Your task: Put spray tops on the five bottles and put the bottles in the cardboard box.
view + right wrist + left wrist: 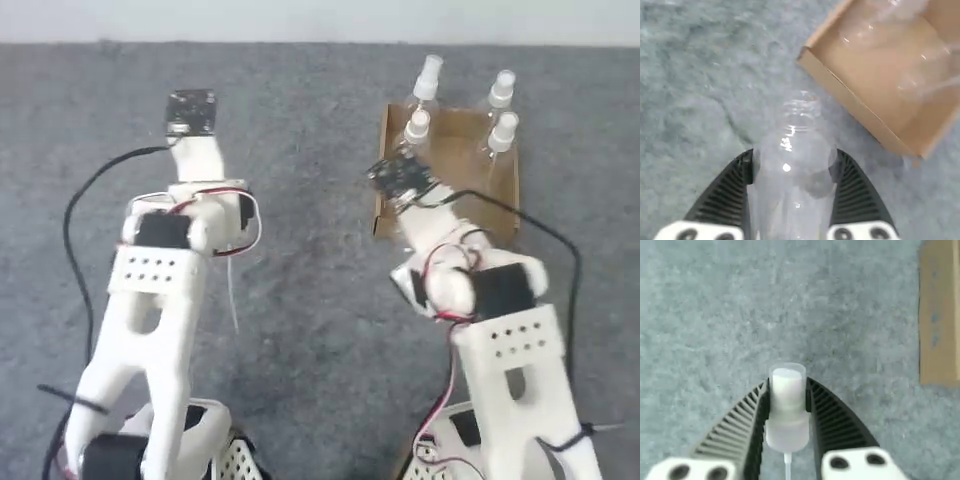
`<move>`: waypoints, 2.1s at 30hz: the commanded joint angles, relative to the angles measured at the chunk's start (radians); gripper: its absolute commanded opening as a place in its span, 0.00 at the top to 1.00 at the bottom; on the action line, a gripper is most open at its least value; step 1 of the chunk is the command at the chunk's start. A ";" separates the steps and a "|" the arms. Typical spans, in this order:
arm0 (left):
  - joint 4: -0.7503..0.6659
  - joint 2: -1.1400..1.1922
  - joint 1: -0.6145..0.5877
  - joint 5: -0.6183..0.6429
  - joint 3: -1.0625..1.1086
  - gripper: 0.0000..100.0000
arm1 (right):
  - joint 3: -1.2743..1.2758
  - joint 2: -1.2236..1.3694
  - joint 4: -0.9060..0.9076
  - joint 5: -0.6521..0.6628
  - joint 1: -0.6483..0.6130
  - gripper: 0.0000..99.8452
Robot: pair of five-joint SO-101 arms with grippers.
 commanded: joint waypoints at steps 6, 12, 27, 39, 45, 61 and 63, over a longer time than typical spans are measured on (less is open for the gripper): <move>0.051 -0.284 -0.015 0.009 -0.010 0.98 | 0.166 -0.038 -0.206 -0.028 -0.148 0.99; 0.115 -0.316 -0.020 0.014 -0.079 0.98 | 0.203 -0.041 -0.249 -0.029 -0.205 0.99; 0.255 -0.316 -0.018 0.023 -0.499 0.98 | 0.321 -0.041 -0.601 -0.029 -0.348 0.99; 0.193 -0.316 -0.040 0.127 -0.536 0.98 | 0.523 -0.041 -1.043 -0.203 -0.492 0.99; 0.138 -0.307 -0.032 0.166 -0.516 0.98 | 0.525 -0.041 -1.050 -0.219 -0.495 0.99; -0.066 -0.315 0.057 0.172 -0.297 0.98 | 0.526 -0.042 -1.047 -0.221 -0.495 0.99; -0.072 -0.315 0.057 0.172 -0.266 0.98 | 0.526 -0.042 -1.044 -0.221 -0.495 0.99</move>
